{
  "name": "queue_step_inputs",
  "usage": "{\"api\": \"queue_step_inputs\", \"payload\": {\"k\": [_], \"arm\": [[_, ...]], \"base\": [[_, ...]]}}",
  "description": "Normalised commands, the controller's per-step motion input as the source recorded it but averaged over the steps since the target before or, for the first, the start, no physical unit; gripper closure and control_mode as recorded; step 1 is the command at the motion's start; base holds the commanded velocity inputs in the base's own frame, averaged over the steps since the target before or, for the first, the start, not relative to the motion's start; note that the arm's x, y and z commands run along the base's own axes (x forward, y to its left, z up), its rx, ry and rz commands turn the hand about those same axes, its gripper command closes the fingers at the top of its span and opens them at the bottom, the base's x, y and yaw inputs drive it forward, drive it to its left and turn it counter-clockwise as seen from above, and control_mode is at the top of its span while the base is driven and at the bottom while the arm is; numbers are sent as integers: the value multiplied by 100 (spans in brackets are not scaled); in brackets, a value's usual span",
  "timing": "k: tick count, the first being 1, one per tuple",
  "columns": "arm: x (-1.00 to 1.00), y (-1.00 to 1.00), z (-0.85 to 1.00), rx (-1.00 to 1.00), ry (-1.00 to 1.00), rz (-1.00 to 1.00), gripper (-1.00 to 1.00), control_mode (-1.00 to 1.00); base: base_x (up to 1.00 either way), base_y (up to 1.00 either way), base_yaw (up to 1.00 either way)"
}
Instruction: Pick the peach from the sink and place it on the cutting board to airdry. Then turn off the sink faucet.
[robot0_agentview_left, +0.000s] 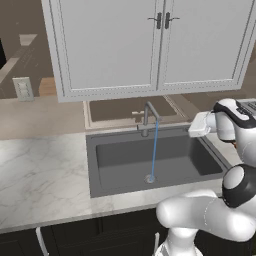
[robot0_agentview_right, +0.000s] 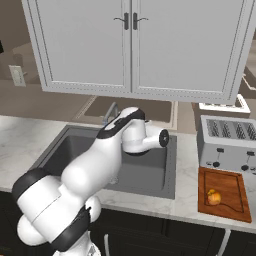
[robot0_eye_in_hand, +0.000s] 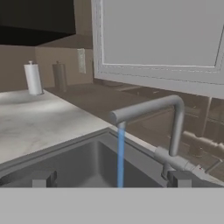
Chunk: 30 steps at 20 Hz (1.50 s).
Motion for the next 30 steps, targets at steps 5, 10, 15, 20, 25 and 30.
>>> {"api": "queue_step_inputs", "payload": {"k": [5,10,15,20,25,30], "arm": [[11,0,-10,0,0,1,-100,-100],[11,0,-9,0,0,1,-100,-100],[12,0,-2,0,0,0,-100,-100],[14,0,-5,0,0,0,-100,-100],[16,0,-3,0,0,0,-100,-100],[16,0,-5,0,0,0,-100,-100]], "base": [[0,0,0],[0,0,0],[0,0,0],[0,0,0],[0,0,0],[0,0,0]]}}
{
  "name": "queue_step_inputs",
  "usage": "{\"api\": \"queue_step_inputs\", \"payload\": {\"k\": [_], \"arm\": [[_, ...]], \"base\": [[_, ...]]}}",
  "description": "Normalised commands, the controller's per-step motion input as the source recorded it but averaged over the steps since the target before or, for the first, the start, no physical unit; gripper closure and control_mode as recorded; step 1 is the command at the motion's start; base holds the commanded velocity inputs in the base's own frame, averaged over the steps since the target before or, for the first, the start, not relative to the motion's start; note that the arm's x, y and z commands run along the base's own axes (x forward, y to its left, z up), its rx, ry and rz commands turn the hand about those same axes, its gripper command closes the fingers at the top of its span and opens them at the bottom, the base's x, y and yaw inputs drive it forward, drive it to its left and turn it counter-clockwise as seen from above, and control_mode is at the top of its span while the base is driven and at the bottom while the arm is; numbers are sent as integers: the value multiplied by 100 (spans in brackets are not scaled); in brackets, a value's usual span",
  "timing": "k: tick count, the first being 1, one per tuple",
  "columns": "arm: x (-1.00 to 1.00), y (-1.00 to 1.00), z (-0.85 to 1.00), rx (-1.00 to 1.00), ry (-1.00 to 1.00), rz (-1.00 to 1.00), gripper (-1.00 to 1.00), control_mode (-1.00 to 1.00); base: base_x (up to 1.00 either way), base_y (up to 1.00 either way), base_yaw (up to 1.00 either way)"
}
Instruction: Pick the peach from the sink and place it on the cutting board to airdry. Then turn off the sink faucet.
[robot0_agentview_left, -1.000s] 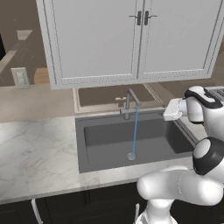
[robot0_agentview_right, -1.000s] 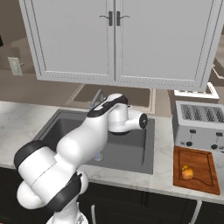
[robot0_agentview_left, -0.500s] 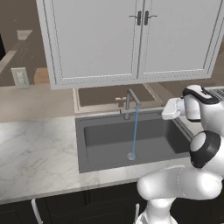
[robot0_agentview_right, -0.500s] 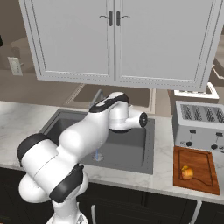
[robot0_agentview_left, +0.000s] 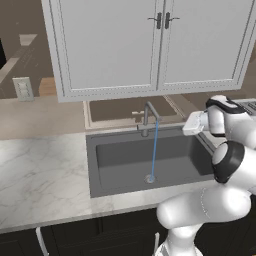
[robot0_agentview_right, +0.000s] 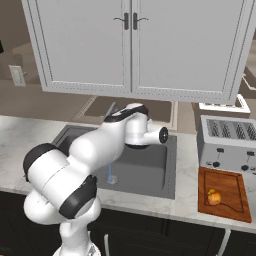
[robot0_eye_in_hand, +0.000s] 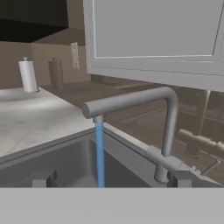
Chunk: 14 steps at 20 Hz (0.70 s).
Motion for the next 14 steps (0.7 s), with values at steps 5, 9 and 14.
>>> {"api": "queue_step_inputs", "payload": {"k": [5,9,14], "arm": [[10,-4,-7,0,0,0,-100,-100],[10,-9,-12,0,0,0,-100,-100],[15,-6,-12,0,0,0,-100,-100]], "base": [[0,0,0],[0,0,0],[0,0,0]]}}
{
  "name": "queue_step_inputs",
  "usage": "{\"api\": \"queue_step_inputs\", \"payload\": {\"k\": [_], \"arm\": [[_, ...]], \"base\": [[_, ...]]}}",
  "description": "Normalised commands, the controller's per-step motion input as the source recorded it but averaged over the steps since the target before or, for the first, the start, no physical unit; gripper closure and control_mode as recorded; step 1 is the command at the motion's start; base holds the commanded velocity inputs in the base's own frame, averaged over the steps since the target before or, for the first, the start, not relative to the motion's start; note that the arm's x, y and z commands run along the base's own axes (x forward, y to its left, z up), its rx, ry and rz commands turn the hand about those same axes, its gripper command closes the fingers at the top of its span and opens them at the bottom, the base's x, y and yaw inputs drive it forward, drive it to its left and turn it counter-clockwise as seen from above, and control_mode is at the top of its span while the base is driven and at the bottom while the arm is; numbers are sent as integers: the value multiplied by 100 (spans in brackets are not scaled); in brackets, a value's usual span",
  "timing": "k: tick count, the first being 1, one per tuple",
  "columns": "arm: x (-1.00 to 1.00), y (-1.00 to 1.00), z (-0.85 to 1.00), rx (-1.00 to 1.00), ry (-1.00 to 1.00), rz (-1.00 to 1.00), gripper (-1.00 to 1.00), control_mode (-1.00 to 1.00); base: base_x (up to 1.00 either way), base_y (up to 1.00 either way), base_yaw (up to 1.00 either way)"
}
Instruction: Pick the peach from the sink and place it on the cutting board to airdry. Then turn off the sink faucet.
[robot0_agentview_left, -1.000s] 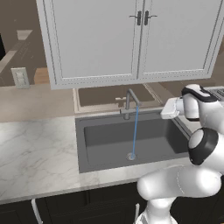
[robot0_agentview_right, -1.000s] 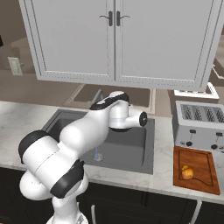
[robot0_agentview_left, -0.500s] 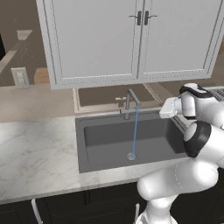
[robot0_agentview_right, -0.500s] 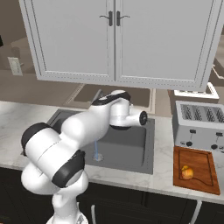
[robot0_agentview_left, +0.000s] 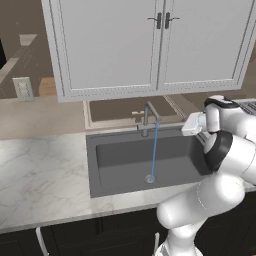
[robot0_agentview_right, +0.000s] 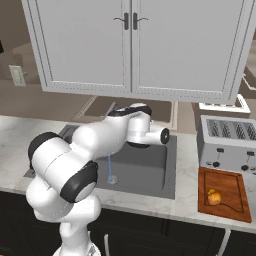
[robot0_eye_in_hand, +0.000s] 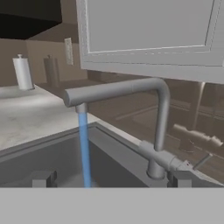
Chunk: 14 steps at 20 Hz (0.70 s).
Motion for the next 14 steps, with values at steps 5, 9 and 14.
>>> {"api": "queue_step_inputs", "payload": {"k": [5,9,14], "arm": [[10,-4,-2,0,0,1,-100,-100],[3,0,0,0,0,3,-100,-100],[6,0,0,0,0,3,-100,-100]], "base": [[0,0,0],[0,0,0],[0,0,0]]}}
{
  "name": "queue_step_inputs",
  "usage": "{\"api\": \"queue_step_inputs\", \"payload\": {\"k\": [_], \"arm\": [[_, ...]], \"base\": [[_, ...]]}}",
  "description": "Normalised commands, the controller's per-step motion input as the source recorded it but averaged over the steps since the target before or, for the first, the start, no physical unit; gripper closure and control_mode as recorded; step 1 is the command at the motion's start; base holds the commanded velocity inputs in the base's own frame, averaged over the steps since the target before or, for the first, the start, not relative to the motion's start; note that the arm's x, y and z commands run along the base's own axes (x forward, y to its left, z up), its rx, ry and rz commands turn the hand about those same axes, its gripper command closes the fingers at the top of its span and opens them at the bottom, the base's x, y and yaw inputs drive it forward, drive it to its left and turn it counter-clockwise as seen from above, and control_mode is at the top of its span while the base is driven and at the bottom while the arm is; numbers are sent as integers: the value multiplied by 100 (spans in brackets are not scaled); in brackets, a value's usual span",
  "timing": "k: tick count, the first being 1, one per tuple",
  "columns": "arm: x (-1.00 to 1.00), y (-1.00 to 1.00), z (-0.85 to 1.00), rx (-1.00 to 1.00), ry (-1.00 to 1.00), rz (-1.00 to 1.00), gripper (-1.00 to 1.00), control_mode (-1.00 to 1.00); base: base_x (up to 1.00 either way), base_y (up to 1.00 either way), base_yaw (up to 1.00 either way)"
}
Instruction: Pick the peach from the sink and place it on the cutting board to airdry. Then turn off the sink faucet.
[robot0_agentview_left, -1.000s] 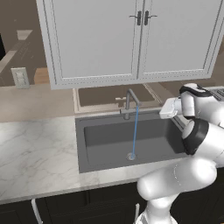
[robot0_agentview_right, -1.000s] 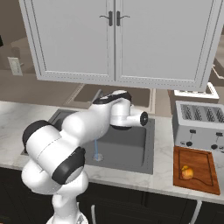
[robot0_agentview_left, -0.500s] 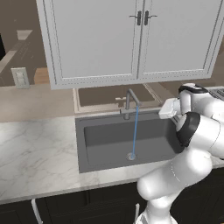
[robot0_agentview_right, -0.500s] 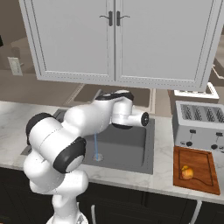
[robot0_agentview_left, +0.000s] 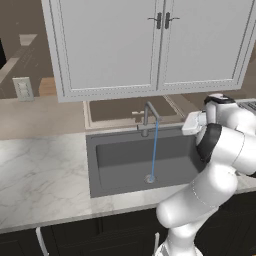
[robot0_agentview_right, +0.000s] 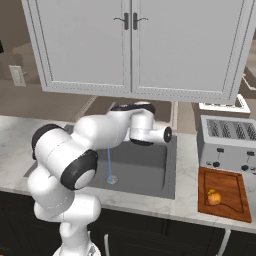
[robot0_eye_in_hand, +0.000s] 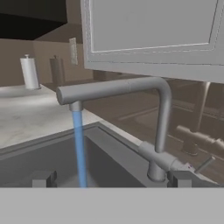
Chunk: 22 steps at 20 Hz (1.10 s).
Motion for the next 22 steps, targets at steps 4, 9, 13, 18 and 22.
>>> {"api": "queue_step_inputs", "payload": {"k": [4,9,13,18,22], "arm": [[7,0,0,0,0,3,-100,-100],[7,0,0,0,0,1,-100,-100],[10,0,-3,0,0,1,-100,-100],[16,0,-7,0,0,0,-100,-100],[19,0,-8,0,0,0,-100,-100]], "base": [[0,0,0],[0,0,0],[0,0,0],[0,0,0],[0,0,0]]}}
